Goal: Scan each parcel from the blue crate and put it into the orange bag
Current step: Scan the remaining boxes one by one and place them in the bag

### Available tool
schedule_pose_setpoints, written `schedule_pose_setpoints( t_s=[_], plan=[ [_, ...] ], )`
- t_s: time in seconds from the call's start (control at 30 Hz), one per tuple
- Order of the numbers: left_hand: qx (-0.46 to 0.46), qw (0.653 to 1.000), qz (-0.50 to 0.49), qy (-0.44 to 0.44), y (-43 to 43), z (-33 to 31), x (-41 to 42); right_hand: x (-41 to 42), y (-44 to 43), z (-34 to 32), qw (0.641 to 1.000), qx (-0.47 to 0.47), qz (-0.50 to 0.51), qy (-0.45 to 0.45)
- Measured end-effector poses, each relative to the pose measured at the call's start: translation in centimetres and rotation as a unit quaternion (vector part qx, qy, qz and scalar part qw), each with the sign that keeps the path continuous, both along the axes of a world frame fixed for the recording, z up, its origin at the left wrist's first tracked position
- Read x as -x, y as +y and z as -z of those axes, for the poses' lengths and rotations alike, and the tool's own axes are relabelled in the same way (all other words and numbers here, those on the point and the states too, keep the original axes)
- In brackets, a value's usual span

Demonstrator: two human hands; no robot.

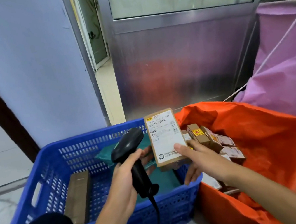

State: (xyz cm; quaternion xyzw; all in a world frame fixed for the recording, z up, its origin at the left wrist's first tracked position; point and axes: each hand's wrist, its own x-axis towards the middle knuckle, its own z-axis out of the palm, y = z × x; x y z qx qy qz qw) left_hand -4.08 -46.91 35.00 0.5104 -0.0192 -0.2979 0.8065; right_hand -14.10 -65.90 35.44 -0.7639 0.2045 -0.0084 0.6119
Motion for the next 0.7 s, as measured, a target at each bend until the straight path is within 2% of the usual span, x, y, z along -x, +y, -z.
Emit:
schedule_pose_setpoints(
  t_s=[0.13,0.3,0.53,0.7],
  plan=[
    [-0.010,1.000,0.003,-0.006,0.0,-0.1,0.2,0.6,-0.6,0.8,1.000,0.020,-0.008,0.008],
    [-0.017,1.000,0.017,-0.015,-1.0,0.2,0.5,0.6,-2.2,-0.3,0.995,0.099,-0.016,0.020],
    [-0.020,0.998,0.027,-0.049,-1.5,0.4,0.2,-0.6,-2.5,-0.5,0.998,0.053,0.016,-0.044],
    [-0.024,0.997,0.020,-0.070,-1.0,0.3,-0.6,-1.0,-3.6,-0.5,0.991,0.111,0.069,-0.028]
  ],
)
